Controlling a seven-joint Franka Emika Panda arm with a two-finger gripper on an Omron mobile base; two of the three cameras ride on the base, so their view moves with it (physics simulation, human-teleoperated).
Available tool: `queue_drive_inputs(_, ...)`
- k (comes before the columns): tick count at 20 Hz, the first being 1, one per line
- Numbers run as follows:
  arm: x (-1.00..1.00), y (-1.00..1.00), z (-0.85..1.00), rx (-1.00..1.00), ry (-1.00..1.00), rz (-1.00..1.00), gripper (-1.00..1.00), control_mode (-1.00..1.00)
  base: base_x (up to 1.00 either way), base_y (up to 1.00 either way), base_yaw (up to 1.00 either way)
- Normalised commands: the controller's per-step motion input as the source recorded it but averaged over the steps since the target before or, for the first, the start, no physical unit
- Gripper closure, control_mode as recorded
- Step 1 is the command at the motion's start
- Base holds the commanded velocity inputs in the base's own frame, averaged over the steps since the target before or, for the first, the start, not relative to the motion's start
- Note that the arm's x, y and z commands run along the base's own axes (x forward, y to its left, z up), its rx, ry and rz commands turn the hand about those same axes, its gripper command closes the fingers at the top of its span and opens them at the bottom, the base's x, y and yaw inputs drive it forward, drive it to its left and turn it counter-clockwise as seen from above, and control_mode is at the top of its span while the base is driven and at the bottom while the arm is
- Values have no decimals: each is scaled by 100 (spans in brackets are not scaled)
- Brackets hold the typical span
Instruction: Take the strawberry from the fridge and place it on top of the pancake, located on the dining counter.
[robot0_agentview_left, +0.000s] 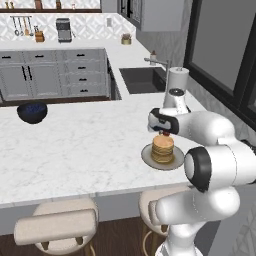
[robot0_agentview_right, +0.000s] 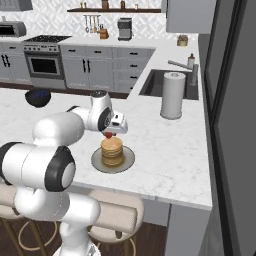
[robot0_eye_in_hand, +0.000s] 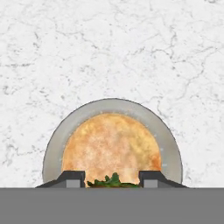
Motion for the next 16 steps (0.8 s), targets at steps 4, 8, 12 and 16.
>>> queue_drive_inputs(4, -22, 0, -28, 0, 0, 0, 100, -100, 0, 0, 0)
queue_drive_inputs(8, -6, 0, -22, 0, 0, 0, 100, -100, 0, 0, 0)
queue_drive_inputs(12, 27, -5, -12, 0, -2, 0, 100, -100, 0, 0, 0)
queue_drive_inputs(16, 30, -7, -13, 0, -3, 0, 100, -100, 0, 0, 0)
